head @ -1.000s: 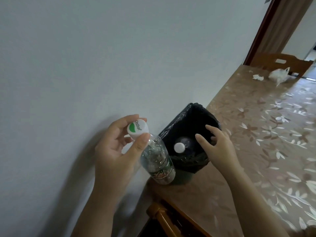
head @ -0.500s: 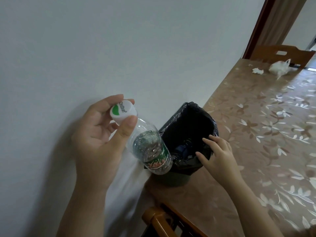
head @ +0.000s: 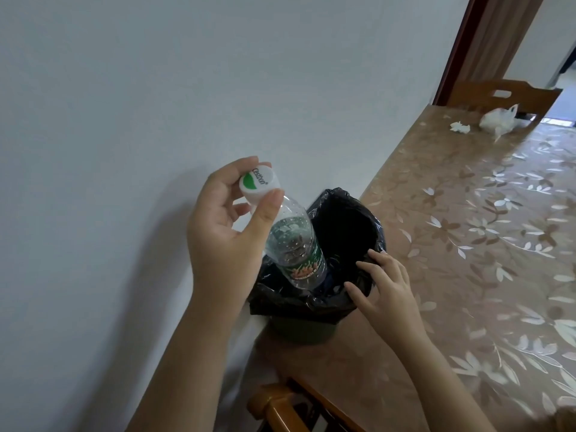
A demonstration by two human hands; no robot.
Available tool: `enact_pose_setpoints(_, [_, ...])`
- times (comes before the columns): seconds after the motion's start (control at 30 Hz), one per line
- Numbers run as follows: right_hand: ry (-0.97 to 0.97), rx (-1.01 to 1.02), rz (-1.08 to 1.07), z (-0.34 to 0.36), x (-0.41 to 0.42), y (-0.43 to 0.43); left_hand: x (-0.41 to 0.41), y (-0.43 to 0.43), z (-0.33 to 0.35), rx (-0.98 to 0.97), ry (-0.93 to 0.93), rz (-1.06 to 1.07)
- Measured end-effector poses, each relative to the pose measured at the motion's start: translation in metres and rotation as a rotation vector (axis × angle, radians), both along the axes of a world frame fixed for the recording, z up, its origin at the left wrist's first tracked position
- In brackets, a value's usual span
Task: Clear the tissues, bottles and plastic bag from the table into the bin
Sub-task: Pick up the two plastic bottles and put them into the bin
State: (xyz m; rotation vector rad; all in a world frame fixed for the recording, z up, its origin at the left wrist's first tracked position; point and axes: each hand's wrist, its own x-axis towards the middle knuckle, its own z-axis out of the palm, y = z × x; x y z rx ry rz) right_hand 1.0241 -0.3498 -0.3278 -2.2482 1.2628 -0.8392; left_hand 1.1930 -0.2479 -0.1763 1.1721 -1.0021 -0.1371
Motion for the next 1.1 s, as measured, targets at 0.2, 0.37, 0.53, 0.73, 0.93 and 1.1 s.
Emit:
enact_pose_setpoints(0.2, [-0.001,-0.034,-0.003,0.000,0.000,-0.001,-0.014,-0.026,-0.020,0.101,-0.204,0.099])
enact_pose_setpoints(0.37, [0.001,-0.055,0.008,-0.002,-0.001,-0.003,-0.022,-0.056,-0.045,0.135,-0.236,0.094])
enact_pose_setpoints(0.53, [0.001,-0.056,0.013,-0.003,-0.002,-0.003,-0.027,-0.077,-0.093,0.311,-0.345,0.055])
enact_pose_setpoints(0.73, [-0.015,-0.072,0.014,-0.005,-0.002,-0.003,-0.029,-0.064,-0.119,0.435,-0.369,0.094])
enact_pose_setpoints(0.93, [-0.023,-0.085,0.014,-0.007,0.000,-0.003,-0.022,-0.040,-0.122,0.541,-0.481,0.080])
enact_pose_setpoints(1.1, [0.009,-0.079,0.020,-0.005,-0.001,-0.002,-0.016,-0.030,-0.127,0.681,-0.572,0.028])
